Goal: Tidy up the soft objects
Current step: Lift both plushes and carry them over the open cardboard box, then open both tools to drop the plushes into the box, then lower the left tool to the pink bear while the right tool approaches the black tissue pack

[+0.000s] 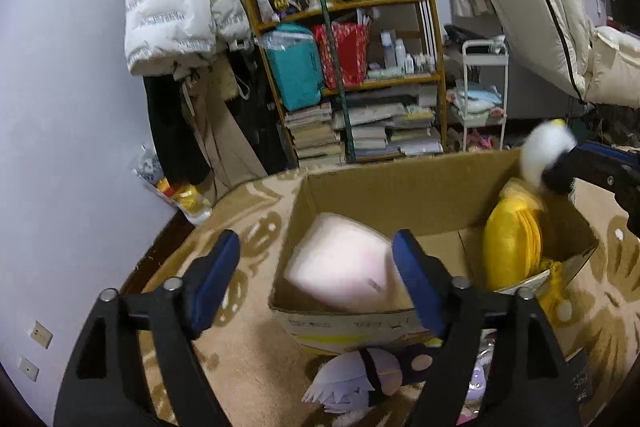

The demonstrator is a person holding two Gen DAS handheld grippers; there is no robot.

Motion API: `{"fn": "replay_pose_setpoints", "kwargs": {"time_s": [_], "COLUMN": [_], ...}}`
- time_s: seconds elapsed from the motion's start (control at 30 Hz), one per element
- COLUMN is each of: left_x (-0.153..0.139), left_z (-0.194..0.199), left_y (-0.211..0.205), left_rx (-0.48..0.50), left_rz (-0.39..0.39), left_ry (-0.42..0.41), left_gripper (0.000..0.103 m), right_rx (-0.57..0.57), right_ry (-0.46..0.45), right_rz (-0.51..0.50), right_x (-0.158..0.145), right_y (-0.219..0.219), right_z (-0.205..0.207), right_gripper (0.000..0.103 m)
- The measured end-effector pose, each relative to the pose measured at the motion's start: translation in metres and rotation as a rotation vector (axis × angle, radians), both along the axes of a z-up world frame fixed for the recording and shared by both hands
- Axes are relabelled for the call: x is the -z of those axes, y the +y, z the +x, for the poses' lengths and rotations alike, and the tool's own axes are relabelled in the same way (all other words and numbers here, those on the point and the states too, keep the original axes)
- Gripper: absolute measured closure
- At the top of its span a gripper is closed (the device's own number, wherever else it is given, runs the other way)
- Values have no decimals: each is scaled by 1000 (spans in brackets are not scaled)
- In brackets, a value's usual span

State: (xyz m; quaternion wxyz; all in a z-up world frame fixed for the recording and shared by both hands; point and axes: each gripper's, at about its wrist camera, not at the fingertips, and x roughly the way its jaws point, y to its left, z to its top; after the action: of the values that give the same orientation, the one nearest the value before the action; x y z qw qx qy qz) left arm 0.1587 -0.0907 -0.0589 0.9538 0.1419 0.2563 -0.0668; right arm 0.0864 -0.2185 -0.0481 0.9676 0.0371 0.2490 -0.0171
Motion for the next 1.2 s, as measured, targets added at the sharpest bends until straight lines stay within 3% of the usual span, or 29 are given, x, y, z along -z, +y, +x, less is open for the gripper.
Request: {"fn": "replay_pose_setpoints", "kwargs": {"time_s": [0.17, 0.33, 0.7, 0.87, 1.0, 1.2], "left_x": [-5, -16, -25, -24, -22, -22], "left_z": [-6, -21, -54, -70, -84, -106], "left_y": [6, 17, 30, 37, 41, 50], "left_rx": [-20, -36, -44, -51, -56, -61], "left_rz": [-15, -31, -22, -32, -23, -49], "left_ry": [27, 12, 40, 57, 77, 104], "left_gripper": [22, 9, 8, 7, 7, 7], "right_rx": [22, 44, 53, 47, 48, 54], "right_ry": [5, -5, 15, 20, 20, 37], "right_rz": [2, 21, 61, 68, 73, 75], "right_x": [-5, -12, -20, -22, -22, -20], "right_y": [-3, -7, -6, -4, -2, 0], "right_z": [-8, -20, -51, -66, -77, -90], "right_gripper": [75, 50, 18, 12, 1, 1]}}
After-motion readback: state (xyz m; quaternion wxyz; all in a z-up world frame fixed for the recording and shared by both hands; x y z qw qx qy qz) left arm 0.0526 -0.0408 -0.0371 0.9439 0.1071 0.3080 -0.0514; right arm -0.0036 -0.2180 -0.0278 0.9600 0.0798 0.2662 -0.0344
